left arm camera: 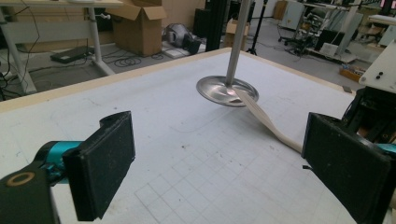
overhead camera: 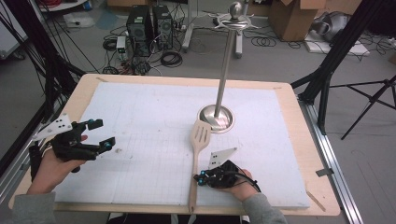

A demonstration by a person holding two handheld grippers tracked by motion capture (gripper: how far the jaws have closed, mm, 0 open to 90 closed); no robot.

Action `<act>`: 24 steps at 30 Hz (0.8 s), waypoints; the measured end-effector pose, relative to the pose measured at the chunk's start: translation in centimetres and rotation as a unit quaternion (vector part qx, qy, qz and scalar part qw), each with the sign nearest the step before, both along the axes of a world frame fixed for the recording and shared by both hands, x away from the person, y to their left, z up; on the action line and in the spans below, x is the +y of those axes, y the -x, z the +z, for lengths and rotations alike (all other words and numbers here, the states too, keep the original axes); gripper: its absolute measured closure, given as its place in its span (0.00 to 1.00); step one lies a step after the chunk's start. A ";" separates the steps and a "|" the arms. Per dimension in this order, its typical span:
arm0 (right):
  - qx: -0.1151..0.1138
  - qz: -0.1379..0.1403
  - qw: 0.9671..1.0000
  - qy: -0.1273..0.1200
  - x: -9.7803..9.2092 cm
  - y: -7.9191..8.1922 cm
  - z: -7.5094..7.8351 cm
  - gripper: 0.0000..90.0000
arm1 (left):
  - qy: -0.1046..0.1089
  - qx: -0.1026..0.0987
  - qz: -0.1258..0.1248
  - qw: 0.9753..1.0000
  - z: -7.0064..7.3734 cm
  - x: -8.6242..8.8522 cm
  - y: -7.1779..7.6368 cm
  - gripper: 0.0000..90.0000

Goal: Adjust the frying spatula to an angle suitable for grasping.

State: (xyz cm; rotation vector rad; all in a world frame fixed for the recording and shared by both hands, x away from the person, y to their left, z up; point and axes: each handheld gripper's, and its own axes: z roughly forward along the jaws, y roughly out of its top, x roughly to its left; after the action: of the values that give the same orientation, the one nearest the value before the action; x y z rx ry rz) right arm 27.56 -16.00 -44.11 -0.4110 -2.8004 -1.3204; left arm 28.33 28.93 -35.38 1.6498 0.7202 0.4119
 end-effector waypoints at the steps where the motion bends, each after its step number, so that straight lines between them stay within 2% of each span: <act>1: 0.001 0.002 1.000 0.007 -0.1 0.2 -0.2 1.00 | 0.001 -0.001 0.001 1.000 0.0 0.1 0.0 0.11; 7: 0.008 -0.003 1.000 -0.005 -0.1 0.3 -0.4 1.00 | 0.002 0.000 0.001 1.000 0.0 0.0 0.0 0.11; 10: 0.012 -0.004 1.000 -0.022 0.4 0.2 -0.3 1.00 | -0.002 0.001 -0.002 1.000 0.0 -0.4 0.0 0.11; 13: 0.015 -0.002 1.000 -0.025 0.8 0.2 -0.4 1.00 | -0.006 0.003 -0.004 1.000 -0.1 -0.4 -0.1 0.11; 19: 0.013 -0.004 1.000 -0.028 2.0 0.2 -0.5 1.00 | -0.006 0.004 -0.003 1.000 -0.2 -0.5 -0.3 0.11; 24: 0.000 -0.010 1.000 -0.029 3.1 0.1 -0.6 1.00 | -0.004 0.004 -0.004 1.000 -0.2 -0.7 -0.4 0.11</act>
State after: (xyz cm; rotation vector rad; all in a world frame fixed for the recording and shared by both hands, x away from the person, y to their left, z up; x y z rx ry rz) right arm 27.50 -12.87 -44.67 -0.4382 -2.7571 -1.4025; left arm 28.73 28.24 -35.62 1.6616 0.7187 0.4037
